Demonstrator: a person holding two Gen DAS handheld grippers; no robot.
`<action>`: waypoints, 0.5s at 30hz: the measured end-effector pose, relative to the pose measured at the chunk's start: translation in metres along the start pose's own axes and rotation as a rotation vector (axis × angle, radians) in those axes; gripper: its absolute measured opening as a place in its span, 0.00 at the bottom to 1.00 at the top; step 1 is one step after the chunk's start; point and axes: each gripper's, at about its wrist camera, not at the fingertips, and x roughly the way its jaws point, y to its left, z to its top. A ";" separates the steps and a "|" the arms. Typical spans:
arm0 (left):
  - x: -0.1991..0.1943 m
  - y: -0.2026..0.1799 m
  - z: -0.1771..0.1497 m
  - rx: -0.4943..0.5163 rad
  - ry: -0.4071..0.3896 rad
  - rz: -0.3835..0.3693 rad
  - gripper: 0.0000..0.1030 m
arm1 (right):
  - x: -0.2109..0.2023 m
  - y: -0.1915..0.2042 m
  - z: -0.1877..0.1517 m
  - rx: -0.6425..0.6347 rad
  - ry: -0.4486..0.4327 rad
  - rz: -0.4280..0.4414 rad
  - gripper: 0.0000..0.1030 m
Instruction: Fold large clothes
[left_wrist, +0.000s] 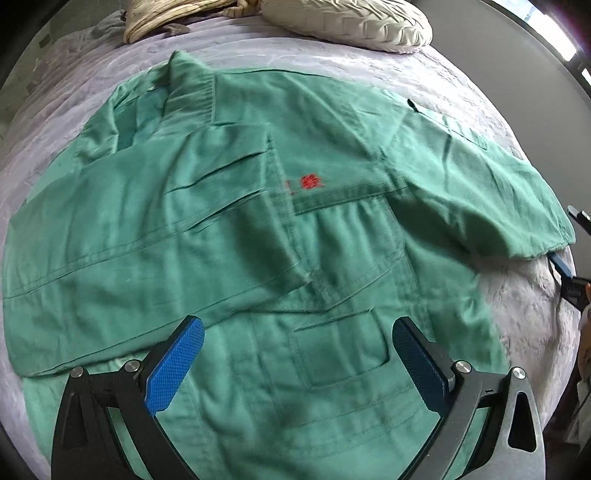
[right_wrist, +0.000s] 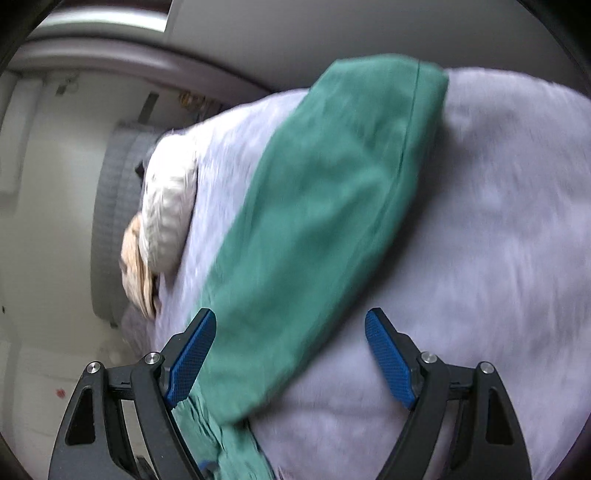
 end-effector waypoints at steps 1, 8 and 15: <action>0.001 -0.003 0.002 -0.003 -0.007 0.004 0.99 | 0.003 -0.002 0.009 0.014 -0.009 0.010 0.83; 0.010 -0.013 0.010 -0.015 -0.011 -0.006 0.99 | 0.017 -0.014 0.047 0.114 -0.031 0.084 0.84; 0.019 -0.011 0.012 -0.005 0.019 0.004 0.99 | 0.023 -0.017 0.058 0.158 -0.006 0.016 0.04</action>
